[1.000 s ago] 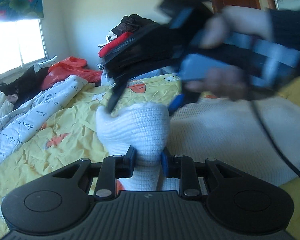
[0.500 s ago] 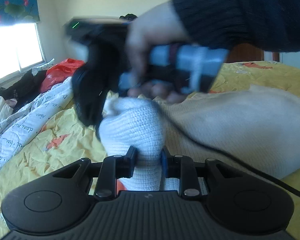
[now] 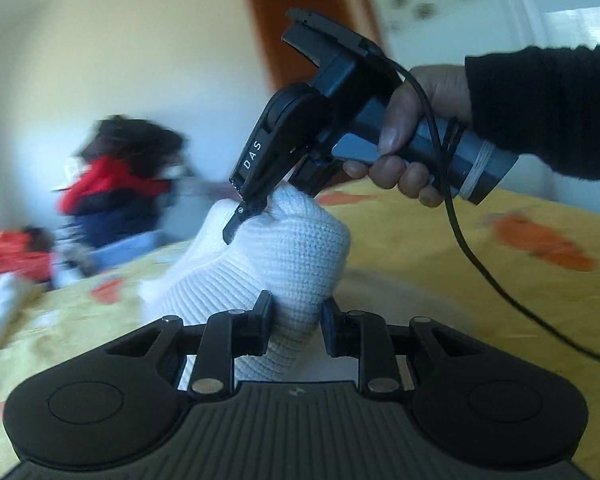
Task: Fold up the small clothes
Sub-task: 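Fold the cardigan over with the left gripper while the right gripper presses it flat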
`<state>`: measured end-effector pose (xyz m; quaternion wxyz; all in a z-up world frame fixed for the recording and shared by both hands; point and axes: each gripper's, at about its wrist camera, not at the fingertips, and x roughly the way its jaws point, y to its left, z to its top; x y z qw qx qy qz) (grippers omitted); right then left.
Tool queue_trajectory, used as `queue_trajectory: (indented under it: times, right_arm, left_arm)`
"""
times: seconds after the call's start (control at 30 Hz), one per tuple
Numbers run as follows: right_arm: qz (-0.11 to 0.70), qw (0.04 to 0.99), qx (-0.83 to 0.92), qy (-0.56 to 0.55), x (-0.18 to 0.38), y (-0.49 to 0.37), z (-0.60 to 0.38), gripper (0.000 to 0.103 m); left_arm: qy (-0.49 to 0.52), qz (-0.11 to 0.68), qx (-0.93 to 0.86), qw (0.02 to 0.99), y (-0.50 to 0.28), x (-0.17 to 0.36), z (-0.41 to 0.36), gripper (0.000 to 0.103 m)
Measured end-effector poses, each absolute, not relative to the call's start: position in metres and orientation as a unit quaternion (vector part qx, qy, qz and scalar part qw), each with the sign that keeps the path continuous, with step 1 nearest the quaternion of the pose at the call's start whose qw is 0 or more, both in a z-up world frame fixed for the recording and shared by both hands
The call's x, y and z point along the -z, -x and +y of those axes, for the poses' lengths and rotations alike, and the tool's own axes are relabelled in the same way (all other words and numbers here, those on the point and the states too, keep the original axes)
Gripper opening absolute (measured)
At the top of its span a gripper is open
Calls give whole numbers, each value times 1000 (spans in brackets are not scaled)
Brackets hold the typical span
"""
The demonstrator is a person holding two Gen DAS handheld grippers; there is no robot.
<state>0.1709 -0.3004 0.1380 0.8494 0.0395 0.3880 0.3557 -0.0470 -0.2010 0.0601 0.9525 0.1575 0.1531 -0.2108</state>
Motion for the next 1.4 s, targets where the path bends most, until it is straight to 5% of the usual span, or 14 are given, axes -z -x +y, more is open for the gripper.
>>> queue_trajectory:
  times: [0.13, 0.2, 0.23, 0.33, 0.43, 0.5, 0.73, 0.8, 0.9, 0.97, 1.07, 1.2, 1.27, 1.4]
  right_arm:
    - [421, 855, -288, -92, -87, -161, -369, 25]
    - [438, 852, -262, -117, -57, -161, -385, 36]
    - [431, 854, -254, -141, -47, -159, -393, 49]
    - [404, 856, -235, -222, -41, -153, -413, 60]
    - [343, 867, -209, -295, -54, -143, -440, 76]
    - [320, 874, -203, -305, -65, -140, -445, 75]
    - [391, 864, -252, -191, -62, -162, -393, 72]
    - [422, 861, -231, -161, -50, -173, -377, 63]
    - [417, 870, -236, -118, -39, -175, -364, 29]
    - [408, 872, -245, -117, -50, -171, -365, 16]
    - [379, 886, -248, -103, -67, -161, -384, 14]
    - [408, 871, -223, -157, -28, -169, -409, 15]
    - [394, 871, -211, -203, -27, -160, -415, 41]
    - [375, 868, -219, -241, -44, -126, -424, 54]
  left_arm:
    - [-176, 231, 257, 922, 35, -23, -238, 25]
    - [-195, 229, 257, 918, 38, -9, -245, 25]
    - [-203, 214, 258, 920, 43, -9, -244, 25]
    - [-197, 174, 294, 919, 67, -27, -220, 25]
    - [-202, 131, 290, 926, 97, -37, -182, 39]
    - [-225, 133, 239, 935, 107, -28, -160, 53]
    - [-224, 208, 176, 936, 97, 4, -139, 53]
    - [-223, 203, 170, 938, 91, 7, -144, 53]
    - [-209, 204, 171, 941, 80, 4, -148, 50]
    - [-203, 198, 174, 943, 85, 0, -147, 32]
    - [-213, 195, 175, 941, 74, 5, -142, 17]
    - [-237, 184, 167, 939, 68, 15, -148, 17]
    - [-241, 180, 161, 940, 71, 12, -146, 19]
    - [-243, 176, 158, 941, 81, 5, -135, 21]
